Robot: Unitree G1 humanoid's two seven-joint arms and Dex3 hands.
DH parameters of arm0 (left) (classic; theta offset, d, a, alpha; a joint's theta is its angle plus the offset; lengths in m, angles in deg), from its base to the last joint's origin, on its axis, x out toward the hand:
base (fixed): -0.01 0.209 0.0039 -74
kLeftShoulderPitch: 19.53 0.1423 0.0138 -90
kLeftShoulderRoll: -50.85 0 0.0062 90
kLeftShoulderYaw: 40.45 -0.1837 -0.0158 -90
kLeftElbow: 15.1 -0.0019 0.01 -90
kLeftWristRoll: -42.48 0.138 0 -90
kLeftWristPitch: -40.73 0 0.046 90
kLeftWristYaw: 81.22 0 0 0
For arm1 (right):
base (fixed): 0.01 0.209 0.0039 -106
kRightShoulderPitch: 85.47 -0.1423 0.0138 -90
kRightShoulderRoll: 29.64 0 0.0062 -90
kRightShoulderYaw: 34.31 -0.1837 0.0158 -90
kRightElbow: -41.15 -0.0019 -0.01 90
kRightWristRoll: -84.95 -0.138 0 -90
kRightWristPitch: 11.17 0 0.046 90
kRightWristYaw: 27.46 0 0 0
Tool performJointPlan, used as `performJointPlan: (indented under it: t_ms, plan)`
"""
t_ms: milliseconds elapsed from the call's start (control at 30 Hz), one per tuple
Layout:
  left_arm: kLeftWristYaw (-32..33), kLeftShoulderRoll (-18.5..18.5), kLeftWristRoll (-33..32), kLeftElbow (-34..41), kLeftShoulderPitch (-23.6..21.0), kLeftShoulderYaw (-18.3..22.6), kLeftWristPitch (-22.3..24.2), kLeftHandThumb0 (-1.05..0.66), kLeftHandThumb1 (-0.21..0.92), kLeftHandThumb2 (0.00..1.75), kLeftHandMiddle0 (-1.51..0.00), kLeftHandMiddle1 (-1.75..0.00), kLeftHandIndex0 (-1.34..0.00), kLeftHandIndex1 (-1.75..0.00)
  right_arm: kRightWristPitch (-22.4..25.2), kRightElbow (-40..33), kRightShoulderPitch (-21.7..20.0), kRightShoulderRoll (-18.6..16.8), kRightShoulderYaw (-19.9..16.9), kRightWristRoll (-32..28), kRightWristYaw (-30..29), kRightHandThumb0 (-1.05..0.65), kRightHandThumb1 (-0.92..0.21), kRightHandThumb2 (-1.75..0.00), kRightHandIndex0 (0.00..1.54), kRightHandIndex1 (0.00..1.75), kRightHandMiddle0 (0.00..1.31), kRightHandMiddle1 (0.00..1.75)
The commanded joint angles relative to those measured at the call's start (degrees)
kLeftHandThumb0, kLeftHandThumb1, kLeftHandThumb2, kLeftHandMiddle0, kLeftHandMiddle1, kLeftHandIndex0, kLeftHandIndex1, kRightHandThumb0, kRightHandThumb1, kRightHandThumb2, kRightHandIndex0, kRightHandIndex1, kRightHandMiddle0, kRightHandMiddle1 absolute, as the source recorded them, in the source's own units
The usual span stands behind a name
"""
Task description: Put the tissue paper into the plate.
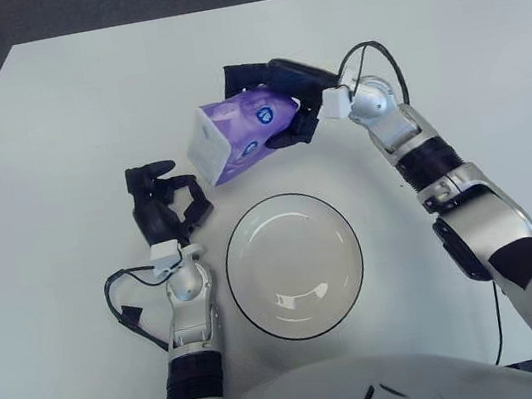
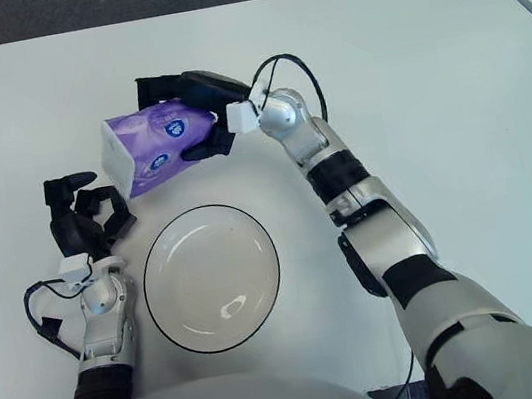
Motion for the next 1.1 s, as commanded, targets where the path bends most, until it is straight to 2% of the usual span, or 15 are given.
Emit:
performJointPlan:
  t_ms: [0,167,267,333,600,733,833,900,1000,1067]
  plan:
    - [-0.1,0.7,0.9,-6.1,6.0,0.2,1.4,-0.01,0.44,1.09,-0.63,-1.46,-0.35,-1.75,1.5,-4.9,2.2,0.9,-1.4,-3.0,1.5,-0.54,-0.16,-1.51,1.29,1.75,0.74,1.75]
    - [-0.5,0.7,0.4,-6.4,5.6,0.3,1.6,-0.01,0.45,1.09,-0.63,-1.47,-0.34,-1.75,2.0,-9.4,5.3,1.7,-2.3,-6.9,3.3,-0.56,-0.1,-1.58,1.31,1.75,0.79,1.75]
    - [-0.5,0.5,0.7,-6.4,5.6,0.3,1.6,-0.01,0.45,1.08,-0.62,-1.47,-0.34,-1.75,2.0,-15.3,10.2,3.4,-3.0,-10.2,4.8,-0.58,-0.08,-1.62,1.32,1.75,0.81,1.75]
    - [-0.4,0.4,0.8,-6.3,5.6,0.2,2.1,-0.01,0.46,1.06,-0.62,-1.46,-0.34,-1.75,3.3,-17.8,12.0,3.8,-3.1,-12.0,5.8,-0.59,-0.06,-1.63,1.32,1.75,0.82,1.75]
    - [-0.6,0.6,0.5,-5.1,5.7,0.5,6.9,-0.01,0.52,0.99,-0.59,-1.43,-0.33,-1.75,11.4,-24.3,14.0,4.0,-2.2,-20.3,12.5,-0.61,-0.03,-1.67,1.3,1.75,0.86,1.75]
    - [-0.3,0.6,0.5,-4.9,5.7,0.7,7.7,-0.01,0.53,0.97,-0.58,-1.41,-0.34,-1.75,13.3,-30.4,17.5,4.0,-2.2,-23.1,13.5,-0.61,-0.03,-1.68,1.28,1.75,0.86,1.75]
    - [0.5,1.1,1.6,-2.5,6.0,0.2,8.7,0.0,0.54,0.95,-0.57,-1.42,-0.32,-1.75,9.3,-31.8,19.3,5.6,-2.8,-24.4,16.6,-0.6,-0.04,-1.66,1.26,1.75,0.85,1.75]
    - [0.3,1.0,1.7,-2.6,6.0,0.2,8.3,0.0,0.55,0.95,-0.57,-1.43,-0.31,-1.75,5.9,-31.5,19.4,7.2,-3.3,-25.2,19.8,-0.59,-0.06,-1.63,1.25,1.75,0.83,1.75]
    - [0.2,1.0,1.7,-2.6,6.0,0.2,8.1,0.0,0.54,0.96,-0.57,-1.45,-0.3,-1.75,3.5,-30.9,19.3,8.0,-3.8,-25.6,22.1,-0.57,-0.1,-1.59,1.24,1.75,0.8,1.75]
    - [0.1,0.9,1.6,-2.7,6.1,0.2,7.5,0.0,0.54,0.97,-0.57,-1.46,-0.3,-1.75,-0.5,-29.3,18.8,9.3,-3.8,-25.1,24.6,-0.56,-0.12,-1.56,1.25,1.75,0.77,1.75]
